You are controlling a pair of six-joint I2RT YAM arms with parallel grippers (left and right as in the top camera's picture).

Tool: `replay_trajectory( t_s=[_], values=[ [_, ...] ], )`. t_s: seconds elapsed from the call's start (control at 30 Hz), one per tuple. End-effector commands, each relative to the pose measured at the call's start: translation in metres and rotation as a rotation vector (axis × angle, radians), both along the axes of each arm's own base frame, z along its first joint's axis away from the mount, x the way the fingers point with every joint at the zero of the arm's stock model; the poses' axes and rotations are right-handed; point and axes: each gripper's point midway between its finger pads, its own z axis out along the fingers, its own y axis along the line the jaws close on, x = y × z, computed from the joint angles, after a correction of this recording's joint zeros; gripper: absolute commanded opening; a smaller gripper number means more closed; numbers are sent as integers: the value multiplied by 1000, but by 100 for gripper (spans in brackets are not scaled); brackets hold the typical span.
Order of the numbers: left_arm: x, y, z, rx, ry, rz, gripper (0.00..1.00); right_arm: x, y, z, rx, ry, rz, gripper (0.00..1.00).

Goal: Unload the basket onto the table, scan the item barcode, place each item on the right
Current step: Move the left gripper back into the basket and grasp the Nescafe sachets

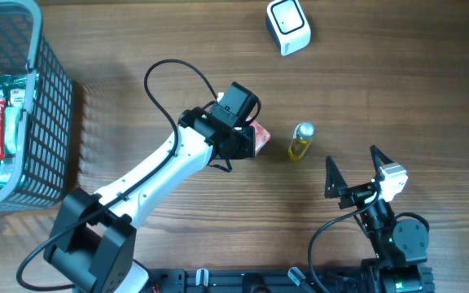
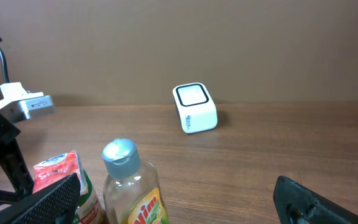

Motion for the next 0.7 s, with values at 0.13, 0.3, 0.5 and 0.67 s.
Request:
replay_trajectory(
  t_s=[0.13, 0.3, 0.5, 0.67],
  values=[
    [1, 6, -5, 27, -4, 19, 13, 0, -2, 1, 2, -3, -10, 100],
    [-3, 16, 24, 62, -37, -100, 23, 0, -2, 1, 2, -3, -10, 100],
    [17, 74, 103, 199, -149, 5, 42, 0, -2, 1, 2, -3, -10, 100],
    [40, 129, 177, 289, -310, 115, 56, 0, -2, 1, 2, -3, -10, 100]
  ],
)
